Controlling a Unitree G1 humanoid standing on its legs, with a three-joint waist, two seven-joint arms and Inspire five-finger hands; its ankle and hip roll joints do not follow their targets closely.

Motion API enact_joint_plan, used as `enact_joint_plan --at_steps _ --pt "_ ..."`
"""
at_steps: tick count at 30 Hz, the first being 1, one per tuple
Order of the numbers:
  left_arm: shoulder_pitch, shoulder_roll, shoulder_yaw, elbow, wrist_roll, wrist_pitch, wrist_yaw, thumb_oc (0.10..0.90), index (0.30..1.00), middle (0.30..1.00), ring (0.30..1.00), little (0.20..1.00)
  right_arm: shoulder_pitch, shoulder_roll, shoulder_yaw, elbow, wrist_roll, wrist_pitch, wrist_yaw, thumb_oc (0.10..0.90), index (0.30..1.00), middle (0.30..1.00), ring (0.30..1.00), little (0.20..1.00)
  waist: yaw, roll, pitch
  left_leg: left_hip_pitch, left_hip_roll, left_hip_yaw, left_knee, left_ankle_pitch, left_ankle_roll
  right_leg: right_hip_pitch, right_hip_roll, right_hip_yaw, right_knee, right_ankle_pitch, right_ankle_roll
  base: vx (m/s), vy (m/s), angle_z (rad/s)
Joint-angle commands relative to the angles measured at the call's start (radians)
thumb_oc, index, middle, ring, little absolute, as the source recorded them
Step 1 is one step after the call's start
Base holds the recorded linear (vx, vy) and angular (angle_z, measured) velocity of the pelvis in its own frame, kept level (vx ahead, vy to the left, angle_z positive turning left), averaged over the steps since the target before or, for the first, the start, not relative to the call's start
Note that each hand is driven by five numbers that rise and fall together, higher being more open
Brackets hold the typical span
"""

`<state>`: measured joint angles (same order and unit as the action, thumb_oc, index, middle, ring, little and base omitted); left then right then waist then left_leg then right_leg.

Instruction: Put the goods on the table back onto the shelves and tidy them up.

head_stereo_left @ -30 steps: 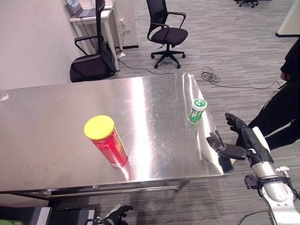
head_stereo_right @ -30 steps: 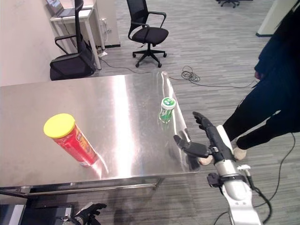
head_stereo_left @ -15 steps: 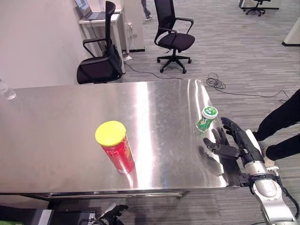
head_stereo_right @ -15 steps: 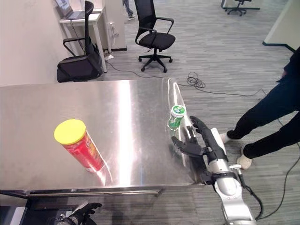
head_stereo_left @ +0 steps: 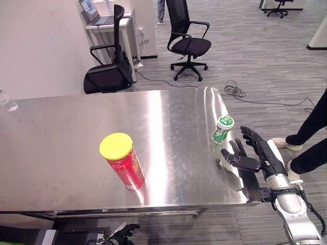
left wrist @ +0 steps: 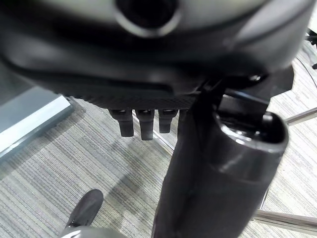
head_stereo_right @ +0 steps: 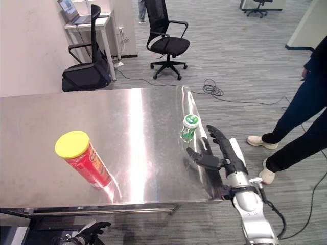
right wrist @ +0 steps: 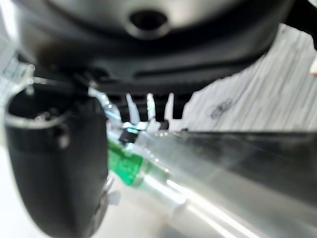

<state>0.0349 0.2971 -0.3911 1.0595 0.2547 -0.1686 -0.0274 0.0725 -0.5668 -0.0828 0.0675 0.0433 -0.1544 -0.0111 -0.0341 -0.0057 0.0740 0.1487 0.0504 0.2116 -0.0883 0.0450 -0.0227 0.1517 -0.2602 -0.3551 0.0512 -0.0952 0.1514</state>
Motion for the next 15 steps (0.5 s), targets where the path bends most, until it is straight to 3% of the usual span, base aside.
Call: enact_joint_plan --at_steps 1,15 --pt "-0.049 0.008 0.008 0.044 -0.007 -0.026 0.008 0.8 0.9 0.9 0.9 0.9 -0.129 -0.051 -0.051 -0.039 0.003 -0.09 -0.059 0.8 0.9 0.9 0.9 0.9 0.037 -0.02 -0.019 0.016 0.025 -0.011 0.001 -0.115 -0.048 -0.042 -0.06 0.019 -0.013 0.163 0.048 0.0 0.0 0.0" --pt "-0.046 0.012 0.005 0.042 -0.008 -0.023 0.021 0.8 0.9 0.9 0.9 0.9 -0.188 -0.041 -0.019 -0.005 -0.04 -0.087 -0.106 0.8 0.9 0.9 0.9 0.9 0.052 -0.018 -0.02 0.022 0.024 -0.02 0.001 -0.117 -0.046 -0.031 -0.061 0.012 -0.01 0.157 0.047 0.0 0.0 0.03"
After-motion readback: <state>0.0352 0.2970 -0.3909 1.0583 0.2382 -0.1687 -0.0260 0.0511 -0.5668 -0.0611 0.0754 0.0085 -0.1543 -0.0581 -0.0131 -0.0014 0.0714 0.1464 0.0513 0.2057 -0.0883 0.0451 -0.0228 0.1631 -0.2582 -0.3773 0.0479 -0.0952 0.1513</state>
